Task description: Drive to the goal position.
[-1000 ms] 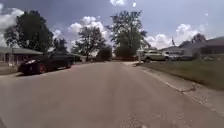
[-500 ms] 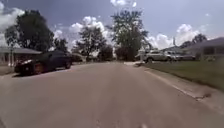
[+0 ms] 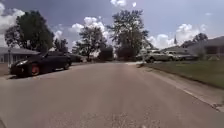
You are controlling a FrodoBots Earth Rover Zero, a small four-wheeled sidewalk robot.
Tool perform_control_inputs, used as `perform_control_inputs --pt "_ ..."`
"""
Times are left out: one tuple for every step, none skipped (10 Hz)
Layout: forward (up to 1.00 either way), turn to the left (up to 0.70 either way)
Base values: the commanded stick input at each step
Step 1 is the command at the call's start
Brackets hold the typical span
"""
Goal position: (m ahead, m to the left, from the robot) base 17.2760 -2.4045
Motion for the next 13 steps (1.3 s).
perform_control_inputs --pt "0.7 0.0" --pt "0.7 0.0" --pt "0.7 0.0" --pt "0.7 0.0" --pt "0.7 -0.06" --pt "0.7 -0.31" --pt "0.7 -0.35" --pt "0.7 -0.35" --pt "0.7 -0.35" --pt "0.7 -0.35" --pt "0.7 -0.35" --pt "0.7 -0.35" --pt "0.7 -0.34"
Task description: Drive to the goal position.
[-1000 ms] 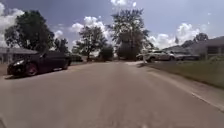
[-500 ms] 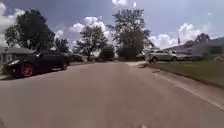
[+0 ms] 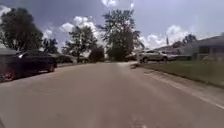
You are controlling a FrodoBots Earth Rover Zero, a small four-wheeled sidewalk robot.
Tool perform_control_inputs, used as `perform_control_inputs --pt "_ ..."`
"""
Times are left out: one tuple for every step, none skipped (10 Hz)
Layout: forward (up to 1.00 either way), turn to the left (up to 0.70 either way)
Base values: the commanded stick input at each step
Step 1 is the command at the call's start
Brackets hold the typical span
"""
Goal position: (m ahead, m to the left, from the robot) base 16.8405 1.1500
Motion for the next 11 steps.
perform_control_inputs --pt "0.7 -0.3" --pt "0.7 0.0" --pt "0.7 0.0" --pt "0.7 0.0" --pt "0.7 0.0" --pt "0.7 0.0" --pt "0.7 0.0" --pt "0.7 0.0" --pt "0.7 0.0" --pt "0.7 0.0" --pt "0.7 0.0"
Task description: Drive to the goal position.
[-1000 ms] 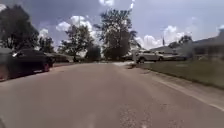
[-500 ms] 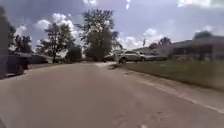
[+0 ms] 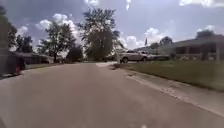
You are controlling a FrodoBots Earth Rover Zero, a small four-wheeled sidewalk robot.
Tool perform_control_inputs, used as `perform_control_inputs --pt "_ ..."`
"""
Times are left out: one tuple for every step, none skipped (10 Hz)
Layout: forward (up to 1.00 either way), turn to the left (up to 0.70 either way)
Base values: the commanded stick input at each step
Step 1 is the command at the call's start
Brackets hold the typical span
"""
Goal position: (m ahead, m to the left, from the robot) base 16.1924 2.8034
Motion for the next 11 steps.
perform_control_inputs --pt "0.7 0.0" --pt "0.7 0.0" --pt "0.7 0.0" --pt "0.7 0.0" --pt "0.7 0.0" --pt "0.7 0.0" --pt "0.7 0.0" --pt "0.7 0.0" --pt "0.7 0.0" --pt "0.7 0.0" --pt "0.7 0.0"
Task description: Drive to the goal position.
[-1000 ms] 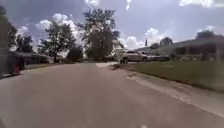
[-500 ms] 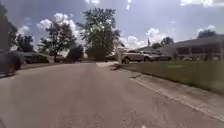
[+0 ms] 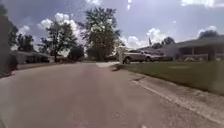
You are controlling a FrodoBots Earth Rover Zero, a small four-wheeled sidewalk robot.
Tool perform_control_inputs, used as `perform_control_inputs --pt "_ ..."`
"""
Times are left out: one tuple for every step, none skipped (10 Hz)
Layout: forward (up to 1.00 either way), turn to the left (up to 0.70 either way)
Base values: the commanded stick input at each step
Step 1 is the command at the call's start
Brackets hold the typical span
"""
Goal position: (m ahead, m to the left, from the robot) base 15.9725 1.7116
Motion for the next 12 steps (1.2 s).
perform_control_inputs --pt "0.7 0.0" --pt "0.7 0.0" --pt "0.7 0.0" --pt "0.7 0.0" --pt "0.7 0.0" --pt "0.7 0.0" --pt "0.7 0.0" --pt "0.7 0.0" --pt "0.7 0.0" --pt "0.7 0.0" --pt "0.7 0.0" --pt "0.7 0.0"
